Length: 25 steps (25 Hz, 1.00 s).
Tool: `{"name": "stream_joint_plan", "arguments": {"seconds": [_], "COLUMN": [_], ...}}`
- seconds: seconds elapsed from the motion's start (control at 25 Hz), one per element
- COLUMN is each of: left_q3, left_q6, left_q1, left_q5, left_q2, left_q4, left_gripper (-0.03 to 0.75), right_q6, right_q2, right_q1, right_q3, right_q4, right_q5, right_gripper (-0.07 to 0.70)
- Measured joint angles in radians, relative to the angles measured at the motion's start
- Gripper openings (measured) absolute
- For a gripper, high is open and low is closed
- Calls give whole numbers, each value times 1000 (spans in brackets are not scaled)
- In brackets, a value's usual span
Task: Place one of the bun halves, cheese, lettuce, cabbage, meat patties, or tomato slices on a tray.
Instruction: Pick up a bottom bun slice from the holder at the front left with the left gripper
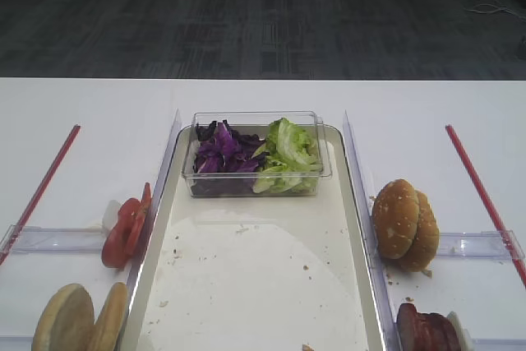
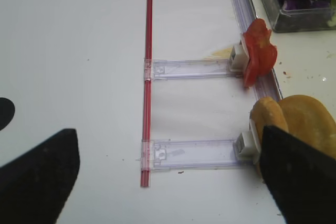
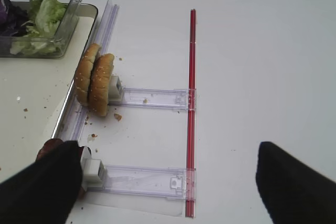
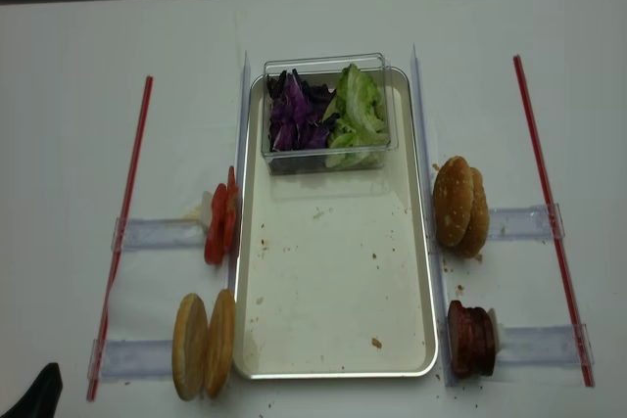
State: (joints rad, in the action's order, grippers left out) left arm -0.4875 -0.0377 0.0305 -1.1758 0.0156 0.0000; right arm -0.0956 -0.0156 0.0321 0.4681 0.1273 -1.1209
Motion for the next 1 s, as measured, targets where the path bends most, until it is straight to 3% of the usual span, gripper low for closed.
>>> {"name": "stream_joint_plan", "arguments": {"seconds": [1.0], "left_q3": [0], "left_q6": [10], "left_q1": [0], "left_q5": [0], "left_q2": [0], "left_q4": [11], "left_gripper": [675], "right_q6": [-2], "right_q2": [0], "right_q1": [0], "right_q3": [0], "right_q4": [0], "right_q5": [0], "right_gripper": [661]}}
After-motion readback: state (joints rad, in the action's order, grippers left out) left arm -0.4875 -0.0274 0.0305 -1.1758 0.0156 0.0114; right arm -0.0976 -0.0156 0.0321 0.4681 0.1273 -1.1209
